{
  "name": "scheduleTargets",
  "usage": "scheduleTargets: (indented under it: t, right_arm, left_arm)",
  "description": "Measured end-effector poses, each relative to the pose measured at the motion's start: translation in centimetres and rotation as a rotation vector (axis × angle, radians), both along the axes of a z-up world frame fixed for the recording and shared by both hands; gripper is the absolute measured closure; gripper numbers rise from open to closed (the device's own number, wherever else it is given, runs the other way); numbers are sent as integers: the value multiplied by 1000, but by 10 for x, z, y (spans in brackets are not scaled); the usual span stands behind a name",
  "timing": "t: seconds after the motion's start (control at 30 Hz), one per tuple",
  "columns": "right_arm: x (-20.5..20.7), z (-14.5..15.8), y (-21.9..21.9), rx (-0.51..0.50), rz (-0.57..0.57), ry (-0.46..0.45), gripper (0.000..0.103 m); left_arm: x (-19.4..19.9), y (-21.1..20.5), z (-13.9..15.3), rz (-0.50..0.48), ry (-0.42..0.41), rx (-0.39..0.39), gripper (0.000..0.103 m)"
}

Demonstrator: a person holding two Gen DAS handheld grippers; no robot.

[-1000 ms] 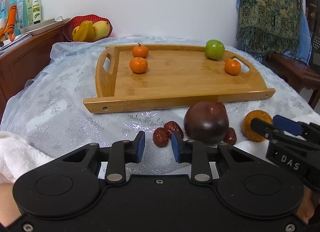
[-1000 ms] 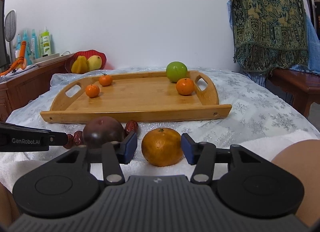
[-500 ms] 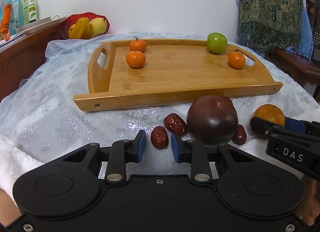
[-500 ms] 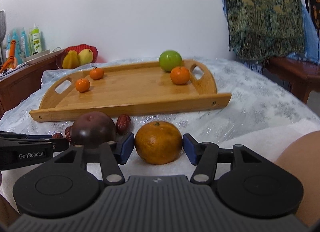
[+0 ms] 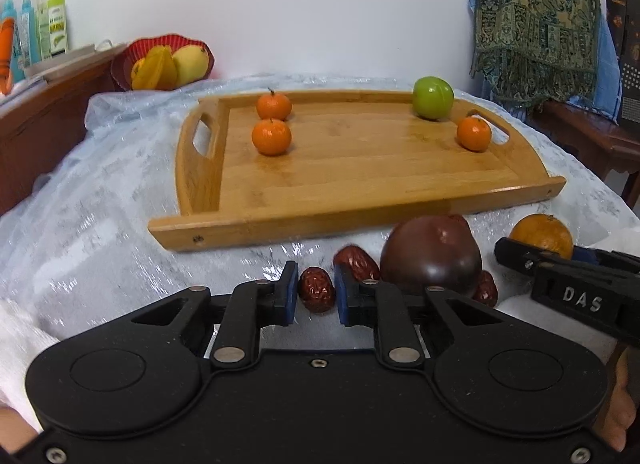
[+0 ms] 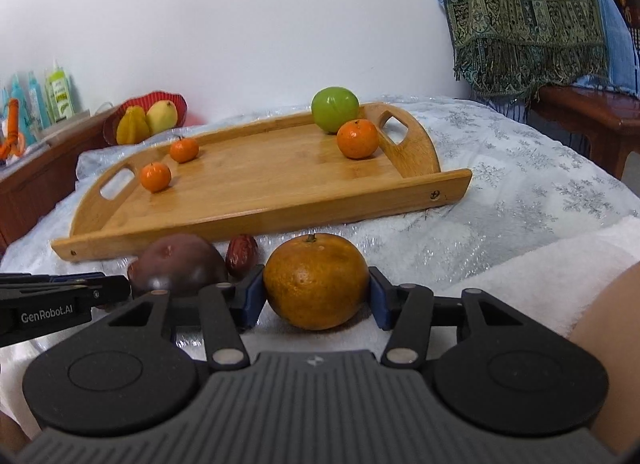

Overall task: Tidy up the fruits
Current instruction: 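Grasp a red date with the left tool while the right tool grasps the large brown orange, then carry the red date and brown orange over the bamboo tray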

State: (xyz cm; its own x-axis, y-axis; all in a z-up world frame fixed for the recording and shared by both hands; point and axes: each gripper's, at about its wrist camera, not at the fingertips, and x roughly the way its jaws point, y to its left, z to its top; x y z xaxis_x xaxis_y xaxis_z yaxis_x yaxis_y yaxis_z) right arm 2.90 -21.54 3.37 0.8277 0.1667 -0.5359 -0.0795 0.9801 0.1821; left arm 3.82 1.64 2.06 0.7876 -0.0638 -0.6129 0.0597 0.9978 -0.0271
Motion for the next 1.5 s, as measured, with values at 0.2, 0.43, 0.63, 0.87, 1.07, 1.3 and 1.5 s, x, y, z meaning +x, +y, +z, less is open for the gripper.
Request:
scheduleTargets:
  t: [0.2,0.43,0.63,0.87,1.07,1.3,1.5]
  right_arm:
    - [5,17,-12,18,2,-58,48]
    - [30,31,-14,15,37,-77,48]
    - [59,39,-23,36,32,-67,48]
    - [93,46,-20,-15,40,-86,47]
    - [110,40,-17,-21,34,-40,47]
    - [114,27,-12,-55,21,24,47]
    - [119,22,-9,-92,6,35,47]
  left_arm:
    - [-2,-2,19,1,-22,4,85]
    - [5,2,31,2,-11,-1,85]
    - [27,12,41,5,-21,-22,85]
    - [67,20,48,2,-37,-77,85]
    - [96,20,38,-23,-38,-69,85]
    - [110,19,17,-34,-44,-45,85]
    - [116,23,5,-34,-47,-54,85]
